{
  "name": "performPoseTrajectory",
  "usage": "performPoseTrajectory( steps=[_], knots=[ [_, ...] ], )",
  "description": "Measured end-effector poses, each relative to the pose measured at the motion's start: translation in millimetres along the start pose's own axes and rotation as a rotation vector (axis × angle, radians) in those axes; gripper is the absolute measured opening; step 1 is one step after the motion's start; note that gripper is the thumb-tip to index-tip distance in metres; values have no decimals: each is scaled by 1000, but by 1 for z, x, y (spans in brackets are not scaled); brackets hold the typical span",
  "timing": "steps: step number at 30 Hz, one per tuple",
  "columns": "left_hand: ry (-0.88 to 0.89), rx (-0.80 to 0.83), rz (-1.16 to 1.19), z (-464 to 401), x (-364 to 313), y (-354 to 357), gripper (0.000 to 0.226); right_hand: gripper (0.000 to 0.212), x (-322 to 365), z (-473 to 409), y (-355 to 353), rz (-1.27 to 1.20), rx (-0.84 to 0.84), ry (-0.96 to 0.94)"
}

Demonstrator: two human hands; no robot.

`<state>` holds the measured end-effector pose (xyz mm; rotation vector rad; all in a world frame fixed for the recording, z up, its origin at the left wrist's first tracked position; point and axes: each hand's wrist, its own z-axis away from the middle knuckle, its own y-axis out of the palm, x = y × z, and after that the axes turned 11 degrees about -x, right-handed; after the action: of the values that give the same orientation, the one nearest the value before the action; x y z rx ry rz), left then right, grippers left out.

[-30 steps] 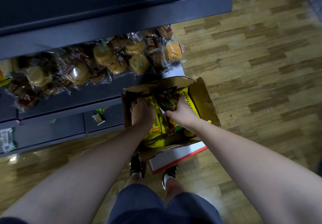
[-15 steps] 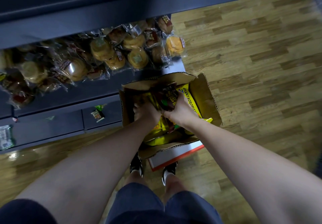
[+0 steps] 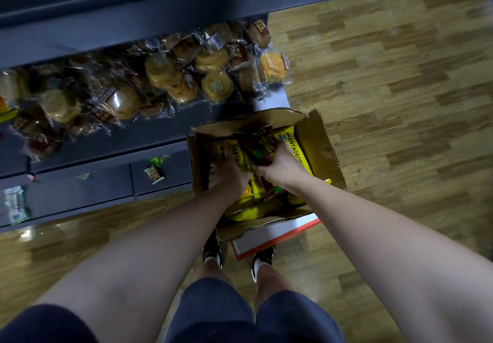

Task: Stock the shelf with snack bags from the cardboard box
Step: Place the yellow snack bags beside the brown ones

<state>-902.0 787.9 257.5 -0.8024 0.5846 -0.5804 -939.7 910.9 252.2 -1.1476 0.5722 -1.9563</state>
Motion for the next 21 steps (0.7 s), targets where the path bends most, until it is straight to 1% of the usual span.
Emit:
performPoseTrajectory(
  steps=[3,6,8,10,12,14,15,18,21],
  knots=[
    [14,-3,-20,5,0,-9,86,71,0,1,-9,6,-3,1],
    [-22,-26,-12,11,-2,-21,93,63,0,5,-20,1,-22,-16],
    [0,-72,33,16,-1,-30,95,60,2,10,-27,-10,-22,-32],
    [52,-110,65,23,2,-41,94,59,5,15,-33,-60,-13,-43],
    [99,-154,104,29,5,-51,91,62,12,21,-40,-99,-10,-67],
    [139,-192,159,36,10,-62,92,67,21,27,-47,-109,-19,-106],
    [153,-209,187,39,12,-68,92,65,26,30,-51,-97,-26,-127],
    [148,-266,224,52,21,-85,89,57,44,41,-64,-103,-48,-178],
    [151,-345,264,66,31,-101,89,59,63,54,-76,-135,-75,-230]
  ],
)
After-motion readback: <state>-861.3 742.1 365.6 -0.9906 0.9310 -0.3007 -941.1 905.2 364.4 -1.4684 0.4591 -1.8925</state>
